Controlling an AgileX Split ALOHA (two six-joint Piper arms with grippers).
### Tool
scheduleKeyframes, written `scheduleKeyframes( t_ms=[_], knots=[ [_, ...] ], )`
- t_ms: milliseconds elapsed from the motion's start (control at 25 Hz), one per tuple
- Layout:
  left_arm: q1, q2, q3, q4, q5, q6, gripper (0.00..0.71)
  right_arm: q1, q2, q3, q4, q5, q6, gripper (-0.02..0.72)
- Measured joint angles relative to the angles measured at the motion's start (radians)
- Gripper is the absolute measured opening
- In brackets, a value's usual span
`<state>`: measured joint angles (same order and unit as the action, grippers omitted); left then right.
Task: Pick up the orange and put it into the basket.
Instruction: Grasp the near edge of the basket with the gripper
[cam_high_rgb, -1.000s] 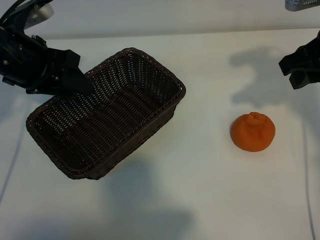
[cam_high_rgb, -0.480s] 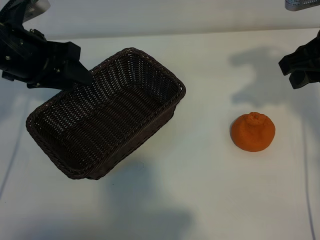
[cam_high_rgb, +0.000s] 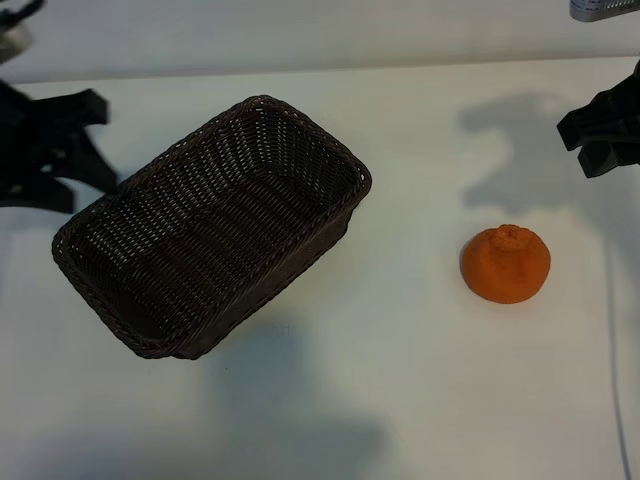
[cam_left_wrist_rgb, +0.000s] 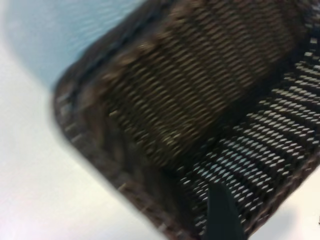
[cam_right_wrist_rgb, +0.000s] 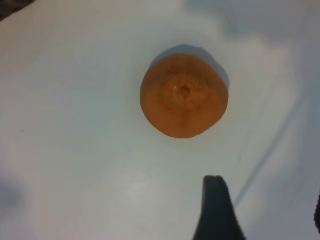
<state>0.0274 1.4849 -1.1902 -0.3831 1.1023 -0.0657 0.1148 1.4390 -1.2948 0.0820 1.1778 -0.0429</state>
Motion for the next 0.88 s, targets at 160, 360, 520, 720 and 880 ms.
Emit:
scheduleKeyframes(
  t_ms=[160, 360, 520, 720, 880],
  knots=[
    [0.06, -0.047, 0.001, 0.108, 0.072, -0.053, 0.491, 0.0, 0.0, 0.0, 0.001, 0.0, 0.0, 0.457],
    [0.079, -0.087, 0.001, 0.245, 0.072, -0.13, 0.491, 0.0, 0.0, 0.0, 0.001, 0.0, 0.0, 0.457],
    [0.079, -0.092, 0.001, 0.272, 0.069, -0.153, 0.491, 0.0, 0.0, 0.0, 0.001, 0.0, 0.0, 0.457],
    [0.08, -0.092, 0.041, 0.274, 0.011, -0.157, 0.491, 0.0, 0.0, 0.0, 0.001, 0.0, 0.0, 0.457],
    [0.08, -0.092, 0.114, 0.273, -0.079, -0.165, 0.491, 0.0, 0.0, 0.0, 0.002, 0.0, 0.0, 0.457]
  ],
)
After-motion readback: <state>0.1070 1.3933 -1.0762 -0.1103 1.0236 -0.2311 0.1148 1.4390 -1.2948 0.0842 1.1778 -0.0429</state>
